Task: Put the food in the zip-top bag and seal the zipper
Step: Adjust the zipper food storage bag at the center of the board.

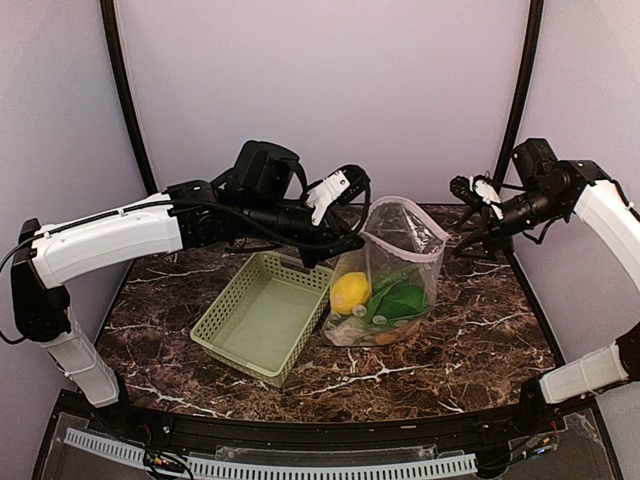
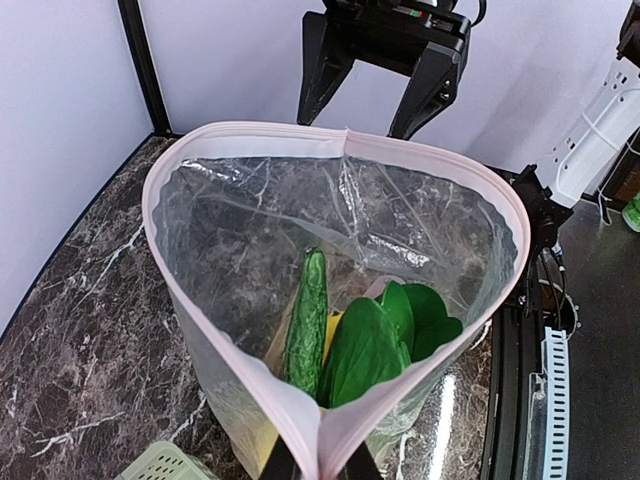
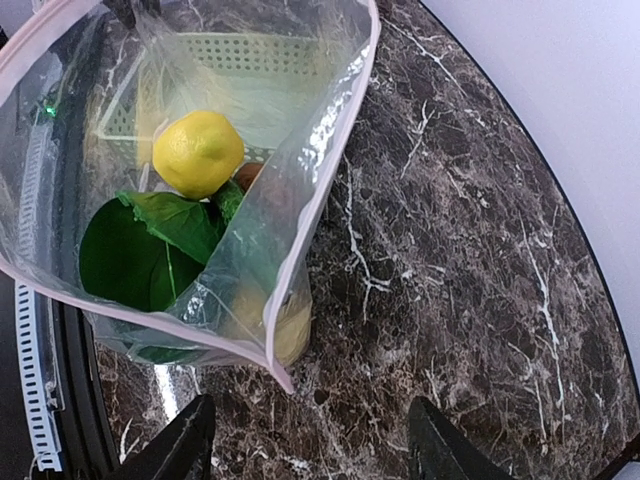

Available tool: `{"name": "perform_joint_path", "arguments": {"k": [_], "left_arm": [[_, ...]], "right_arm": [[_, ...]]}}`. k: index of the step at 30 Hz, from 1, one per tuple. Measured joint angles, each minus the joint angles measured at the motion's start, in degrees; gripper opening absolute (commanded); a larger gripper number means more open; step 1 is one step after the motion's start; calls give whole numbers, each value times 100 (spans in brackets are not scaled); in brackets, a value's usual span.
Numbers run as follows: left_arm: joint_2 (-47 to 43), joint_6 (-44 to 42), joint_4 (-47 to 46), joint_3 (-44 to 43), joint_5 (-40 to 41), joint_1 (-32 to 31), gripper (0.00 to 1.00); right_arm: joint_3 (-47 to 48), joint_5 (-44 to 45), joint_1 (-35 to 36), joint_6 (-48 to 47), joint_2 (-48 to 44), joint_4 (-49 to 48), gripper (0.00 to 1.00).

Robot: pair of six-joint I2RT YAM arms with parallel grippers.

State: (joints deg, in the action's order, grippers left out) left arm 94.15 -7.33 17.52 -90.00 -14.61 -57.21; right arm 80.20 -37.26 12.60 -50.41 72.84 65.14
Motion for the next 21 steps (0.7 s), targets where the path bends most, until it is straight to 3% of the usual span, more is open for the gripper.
{"name": "perform_joint_path", "arguments": {"k": [14, 18, 21], "left_arm": [[0, -61, -76, 94, 50, 0, 1], [0, -59, -83, 94, 57, 0, 1], [0, -59, -109, 94, 59, 0, 1]], "right_arm": [[-98, -1014, 15, -140, 166, -385, 48], [-181, -1067, 55, -210, 297, -389, 35], [-243, -1091, 81, -197, 354, -409, 13]]}}
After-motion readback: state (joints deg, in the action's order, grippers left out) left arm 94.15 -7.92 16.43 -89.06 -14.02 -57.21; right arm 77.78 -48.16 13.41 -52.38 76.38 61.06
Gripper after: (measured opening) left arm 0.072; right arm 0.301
